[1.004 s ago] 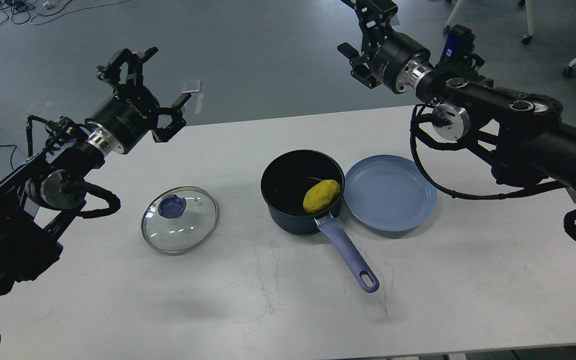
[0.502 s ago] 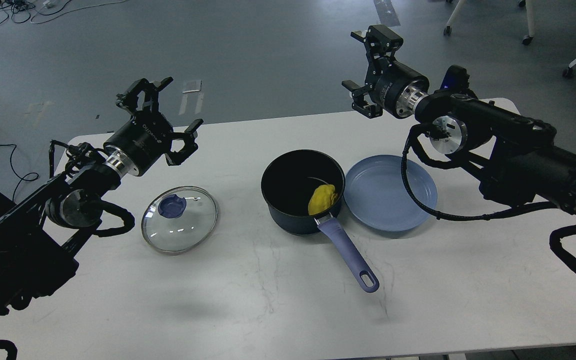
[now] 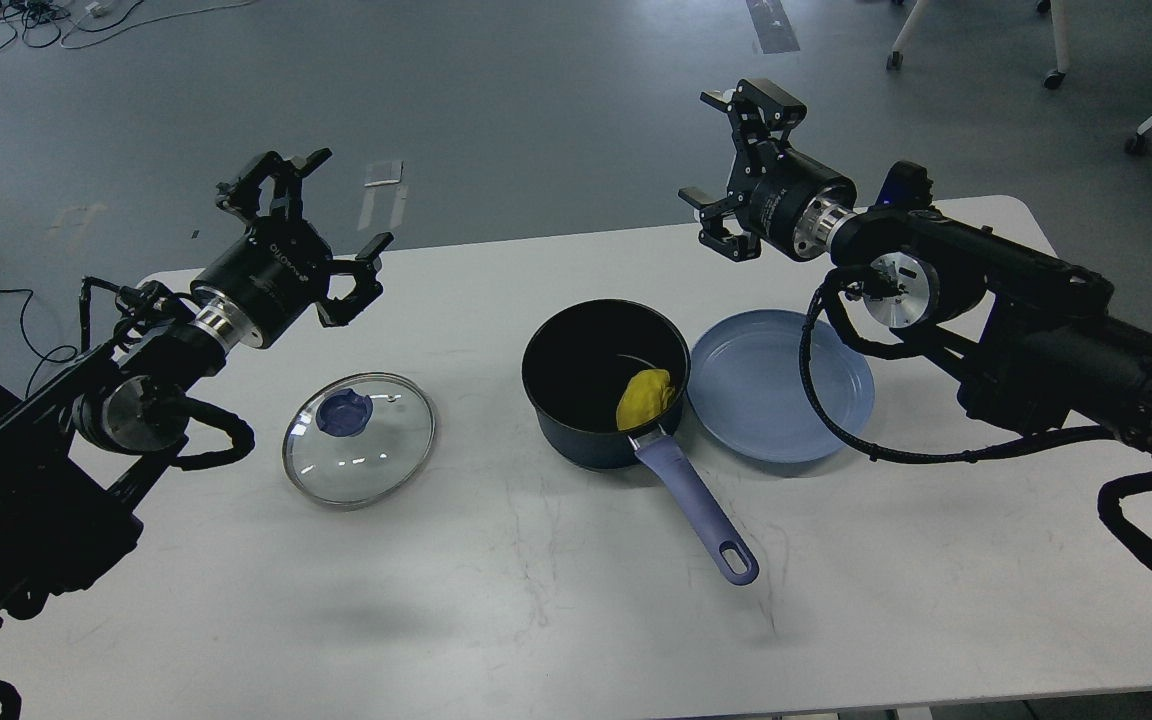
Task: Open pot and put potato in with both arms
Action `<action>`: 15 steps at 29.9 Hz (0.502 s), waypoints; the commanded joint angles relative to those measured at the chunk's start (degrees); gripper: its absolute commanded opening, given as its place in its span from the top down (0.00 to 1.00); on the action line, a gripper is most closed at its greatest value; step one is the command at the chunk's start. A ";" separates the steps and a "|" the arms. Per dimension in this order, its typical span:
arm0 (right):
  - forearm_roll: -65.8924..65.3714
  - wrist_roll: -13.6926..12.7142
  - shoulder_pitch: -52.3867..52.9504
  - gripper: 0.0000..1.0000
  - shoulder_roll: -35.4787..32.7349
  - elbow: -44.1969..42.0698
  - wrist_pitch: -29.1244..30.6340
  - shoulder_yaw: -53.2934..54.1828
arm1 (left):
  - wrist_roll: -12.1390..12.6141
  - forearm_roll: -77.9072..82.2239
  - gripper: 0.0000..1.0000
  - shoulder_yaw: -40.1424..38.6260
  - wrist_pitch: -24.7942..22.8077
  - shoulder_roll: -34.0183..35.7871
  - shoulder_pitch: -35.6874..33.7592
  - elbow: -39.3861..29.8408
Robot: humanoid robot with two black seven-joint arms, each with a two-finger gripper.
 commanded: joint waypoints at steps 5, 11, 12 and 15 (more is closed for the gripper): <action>2.84 -1.47 -0.64 0.00 -1.36 1.14 0.89 0.55 | 0.96 0.09 0.02 -1.18 -0.03 0.33 -1.05 -0.09; 2.84 -1.11 -1.00 0.00 -1.62 0.97 3.01 1.17 | 1.58 0.09 0.02 -1.53 -0.03 0.24 -1.67 -0.09; 3.45 -1.03 -1.00 0.00 -1.89 0.97 3.18 2.56 | 1.58 0.00 0.02 -1.53 -0.03 0.16 -1.67 -0.09; 3.63 -1.03 -2.05 0.00 -1.89 1.32 3.27 6.08 | 1.58 0.00 0.02 -1.97 0.06 -0.11 -1.58 -0.09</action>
